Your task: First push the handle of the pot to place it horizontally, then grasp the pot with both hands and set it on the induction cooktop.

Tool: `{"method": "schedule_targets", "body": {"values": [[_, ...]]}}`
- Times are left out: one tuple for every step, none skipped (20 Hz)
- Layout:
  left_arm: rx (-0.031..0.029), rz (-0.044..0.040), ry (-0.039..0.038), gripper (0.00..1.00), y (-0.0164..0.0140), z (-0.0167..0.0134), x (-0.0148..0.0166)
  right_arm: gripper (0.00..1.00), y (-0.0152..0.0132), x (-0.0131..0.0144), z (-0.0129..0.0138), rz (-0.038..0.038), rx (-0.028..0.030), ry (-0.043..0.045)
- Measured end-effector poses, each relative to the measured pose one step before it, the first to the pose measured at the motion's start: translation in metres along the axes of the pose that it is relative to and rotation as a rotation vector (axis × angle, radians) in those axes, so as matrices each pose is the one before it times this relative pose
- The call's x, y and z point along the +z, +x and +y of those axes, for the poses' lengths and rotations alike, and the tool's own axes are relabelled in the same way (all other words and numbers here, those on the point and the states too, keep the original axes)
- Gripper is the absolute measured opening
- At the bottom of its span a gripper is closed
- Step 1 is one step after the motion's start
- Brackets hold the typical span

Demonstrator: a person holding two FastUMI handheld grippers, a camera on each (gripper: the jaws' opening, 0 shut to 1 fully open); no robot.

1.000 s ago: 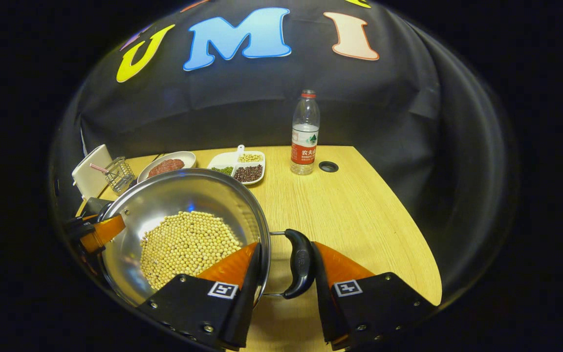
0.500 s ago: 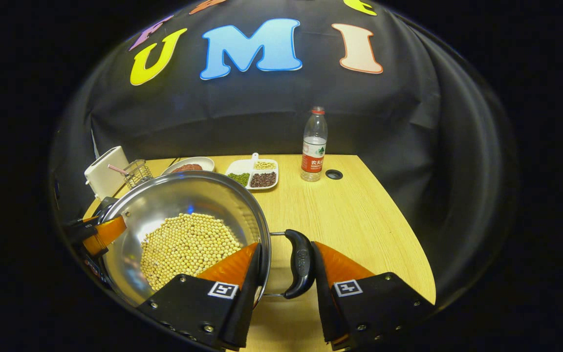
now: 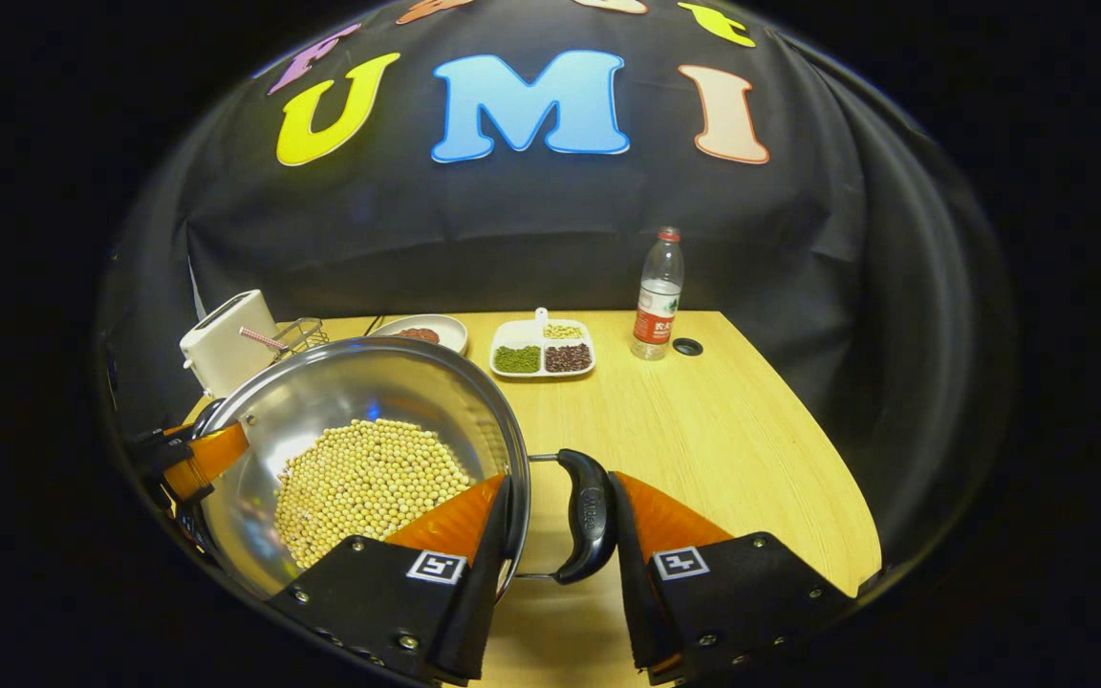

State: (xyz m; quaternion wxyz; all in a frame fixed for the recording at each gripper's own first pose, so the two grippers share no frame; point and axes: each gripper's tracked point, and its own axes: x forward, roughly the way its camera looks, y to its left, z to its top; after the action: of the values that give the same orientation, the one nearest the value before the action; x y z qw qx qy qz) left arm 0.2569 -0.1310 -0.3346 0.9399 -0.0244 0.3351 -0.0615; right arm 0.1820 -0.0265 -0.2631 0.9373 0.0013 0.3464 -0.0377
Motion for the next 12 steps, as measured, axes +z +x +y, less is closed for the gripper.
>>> {"method": "schedule_targets", "body": {"values": [[-0.00008, 0.00090, -0.00453, 0.63, 0.00039, 0.00263, -0.00001, 0.57, -0.00194, -0.00046, 0.00854, -0.00016, -0.00022, -0.00273], [-0.00029, 0.00112, -0.00334, 0.63, -0.00082, 0.00138, -0.00028, 0.57, -0.00068, 0.00032, 0.00796, -0.00091, 0.00005, -0.00394], [-0.00055, 0.00178, -0.00235, 0.63, 0.00049, 0.00235, 0.00237, 0.57, -0.00060, -0.00022, 0.00812, -0.00059, -0.00051, -0.00219], [-0.00138, 0.00210, -0.00234, 0.63, 0.00107, 0.00121, -0.00047, 0.57, -0.00003, -0.00005, 0.00865, 0.00130, -0.00012, -0.00085], [-0.00112, 0.00140, -0.00136, 0.63, 0.00071, 0.00198, 0.00056, 0.57, 0.00090, -0.00081, 0.00807, -0.00018, 0.00056, -0.00191], [-0.00030, 0.00060, -0.00144, 0.63, -0.00049, 0.00384, -0.00109, 0.57, -0.00012, 0.00005, 0.00819, 0.00045, 0.00168, -0.00211], [0.00073, 0.00044, -0.00072, 0.63, -0.00105, 0.00510, -0.00018, 0.57, 0.00094, -0.00201, 0.00814, 0.00114, 0.00167, -0.00039], [0.00204, 0.00014, 0.00036, 0.63, 0.00012, 0.00413, -0.00004, 0.57, 0.00002, 0.00110, 0.00887, -0.00011, 0.00244, 0.00040], [0.00229, -0.00044, -0.00091, 0.66, 0.00039, 0.00320, 0.00045, 0.57, -0.00052, 0.00046, 0.00911, 0.00011, 0.00278, -0.00155], [0.00165, 0.00106, -0.00172, 0.66, 0.00173, 0.00323, -0.00019, 0.57, 0.00094, 0.00105, 0.00882, 0.00077, 0.00335, -0.00093], [0.00129, 0.00003, -0.00206, 0.63, 0.00080, 0.00243, -0.00041, 0.57, 0.00097, 0.00118, 0.00844, -0.00094, 0.00225, -0.00027], [0.00209, 0.00033, -0.00208, 0.63, 0.00137, 0.00281, 0.00063, 0.57, 0.00179, 0.00166, 0.00881, -0.00130, 0.00252, -0.00015]]}}
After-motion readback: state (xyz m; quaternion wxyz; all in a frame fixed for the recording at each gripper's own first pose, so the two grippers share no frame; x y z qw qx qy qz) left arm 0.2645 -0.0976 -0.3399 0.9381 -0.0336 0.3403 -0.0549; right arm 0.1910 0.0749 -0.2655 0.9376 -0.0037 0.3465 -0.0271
